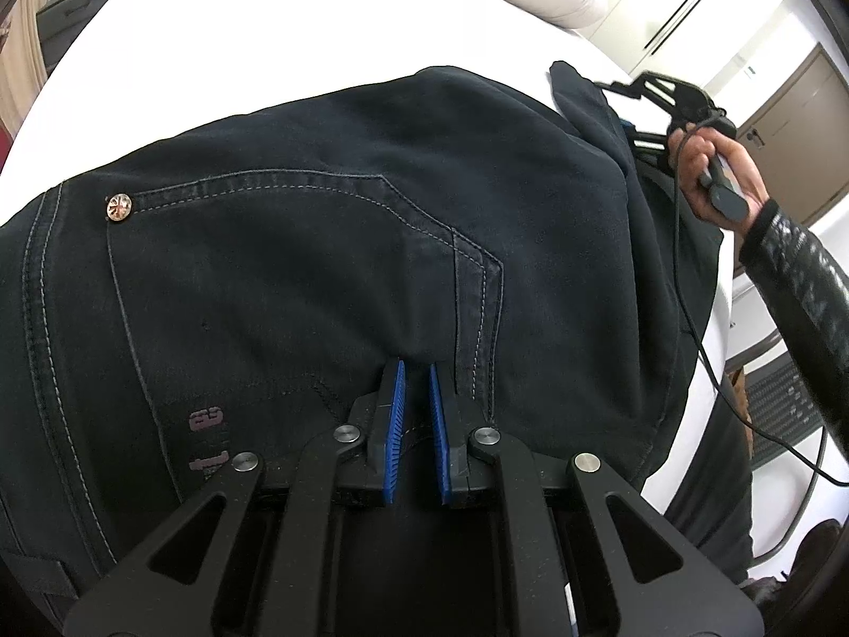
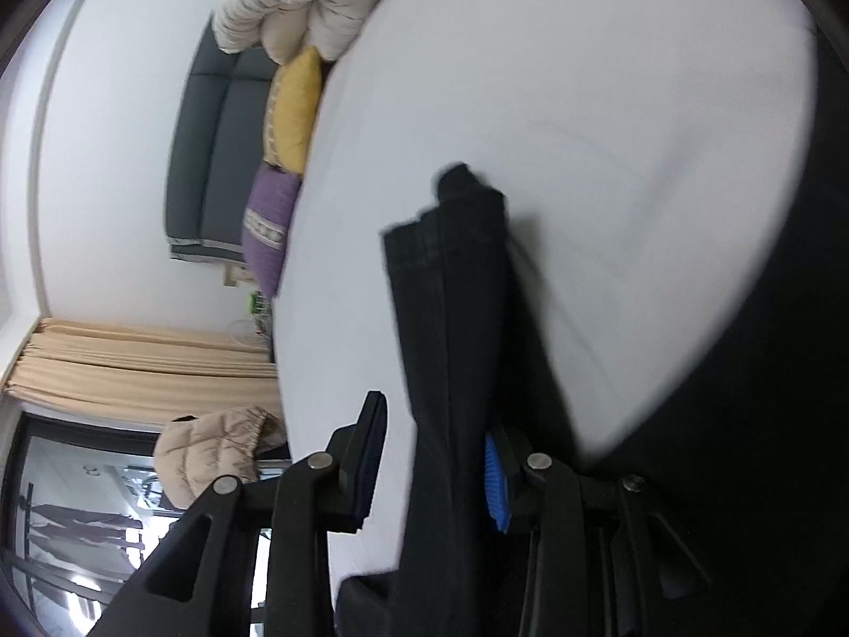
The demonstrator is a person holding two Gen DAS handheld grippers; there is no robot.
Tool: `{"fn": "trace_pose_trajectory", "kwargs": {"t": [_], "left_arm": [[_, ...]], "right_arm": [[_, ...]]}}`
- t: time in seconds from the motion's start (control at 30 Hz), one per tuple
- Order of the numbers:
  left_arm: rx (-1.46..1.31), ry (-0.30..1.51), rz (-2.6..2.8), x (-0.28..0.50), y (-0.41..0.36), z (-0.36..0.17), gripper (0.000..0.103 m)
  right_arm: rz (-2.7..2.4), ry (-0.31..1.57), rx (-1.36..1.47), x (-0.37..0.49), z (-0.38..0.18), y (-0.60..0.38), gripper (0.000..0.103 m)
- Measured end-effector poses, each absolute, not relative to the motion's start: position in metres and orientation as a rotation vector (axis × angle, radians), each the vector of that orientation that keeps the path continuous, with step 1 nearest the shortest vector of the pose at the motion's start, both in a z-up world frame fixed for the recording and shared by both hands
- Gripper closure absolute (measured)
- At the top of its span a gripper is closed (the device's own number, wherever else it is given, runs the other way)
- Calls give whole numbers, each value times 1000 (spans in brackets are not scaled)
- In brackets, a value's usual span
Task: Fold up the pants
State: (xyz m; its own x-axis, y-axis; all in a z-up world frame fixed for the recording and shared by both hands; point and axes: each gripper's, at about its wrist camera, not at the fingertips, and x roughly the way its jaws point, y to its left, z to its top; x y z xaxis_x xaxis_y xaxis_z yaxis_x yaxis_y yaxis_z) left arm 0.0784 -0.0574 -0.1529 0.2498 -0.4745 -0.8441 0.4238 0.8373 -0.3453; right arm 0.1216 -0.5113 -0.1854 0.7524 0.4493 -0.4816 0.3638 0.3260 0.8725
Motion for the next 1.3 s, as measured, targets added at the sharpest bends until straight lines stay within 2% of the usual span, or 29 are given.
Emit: {"fn": "trace_pose_trajectory", "kwargs": {"t": [0.07, 0.2, 0.4, 0.5, 0.63, 0.73, 0.9, 1.03, 1.3], "left_arm": [[-43, 1170, -608, 78, -59, -152, 93], [-28, 1172, -596, 77, -63, -150, 93], [-13, 1175, -586, 76, -68, -149, 93], [-11, 1178, -574, 75, -71, -148, 93], [-9, 1181, -557, 74, -74, -149, 93], [13, 1184, -548, 73, -79, -148, 93], [22, 1182, -531, 71, -85, -149, 93], [21, 1178, -522, 71, -86, -149, 93], [14, 1169, -515, 67, -79, -147, 93]], "right_arm": [[50, 763, 1262, 127, -185, -513, 97], [-19, 712, 1224, 110, -172, -527, 98], [-151, 505, 1232, 5, -141, -577, 99], [-270, 424, 1304, -65, -155, -605, 99], [-336, 418, 1378, -116, -187, -614, 99], [-340, 388, 1359, -127, -186, -610, 99], [-281, 416, 1403, -114, -192, -617, 91], [-321, 410, 1383, -114, -190, -627, 99], [-409, 418, 1374, -137, -196, -629, 100]]}}
